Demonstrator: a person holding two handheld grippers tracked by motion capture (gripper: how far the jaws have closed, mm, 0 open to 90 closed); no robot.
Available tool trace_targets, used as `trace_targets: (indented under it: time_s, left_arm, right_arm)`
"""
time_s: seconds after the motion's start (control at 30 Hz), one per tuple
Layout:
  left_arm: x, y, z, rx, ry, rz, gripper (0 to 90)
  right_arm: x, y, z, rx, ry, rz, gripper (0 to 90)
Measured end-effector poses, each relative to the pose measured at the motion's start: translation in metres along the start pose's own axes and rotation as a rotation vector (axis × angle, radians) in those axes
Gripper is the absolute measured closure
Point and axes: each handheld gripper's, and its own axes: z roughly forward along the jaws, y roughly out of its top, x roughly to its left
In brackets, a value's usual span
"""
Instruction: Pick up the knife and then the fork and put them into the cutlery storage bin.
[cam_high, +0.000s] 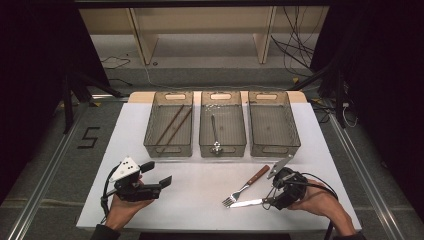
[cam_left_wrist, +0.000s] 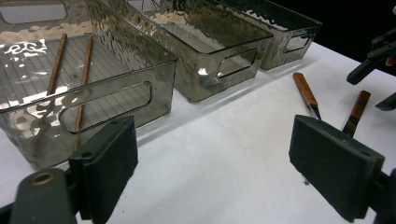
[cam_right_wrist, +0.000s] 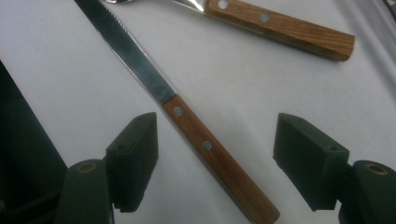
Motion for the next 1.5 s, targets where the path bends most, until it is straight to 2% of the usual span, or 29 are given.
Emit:
trace_targets:
  time_s: [0.13, 0.27, 0.83, 0.9, 1.1, 1.5]
  left_arm:
    - [0.000, 0.000, 0.000, -0.001, 0.000, -0.001, 14.8]
    - [0.000, 0.000, 0.000, -0.001, -0.001, -0.001, 14.9]
    - [0.000, 0.000, 0.000, -0.001, -0.001, -0.001, 14.8]
    - [0.000, 0.000, 0.000, 0.000, -0.001, 0.000, 14.8]
    - [0.000, 0.000, 0.000, 0.000, -0.001, 0.001, 14.9]
    - [0.000, 0.000, 0.000, 0.006, -0.001, 0.009, 14.9]
  right_arm:
    - [0.000, 0.005, 0.005, 0.054, 0.001, -0.035, 30.2]
    - [0.000, 0.006, 0.009, 0.070, 0.004, -0.047, 33.0]
    - [0.004, 0.015, 0.024, 0.165, 0.034, -0.137, 57.8]
    - [0.006, 0.016, 0.023, 0.171, 0.034, -0.134, 59.9]
    - [0.009, 0.016, 0.023, 0.196, 0.031, -0.197, 65.1]
    - [0.014, 0.014, 0.022, 0.215, 0.044, -0.250, 74.6]
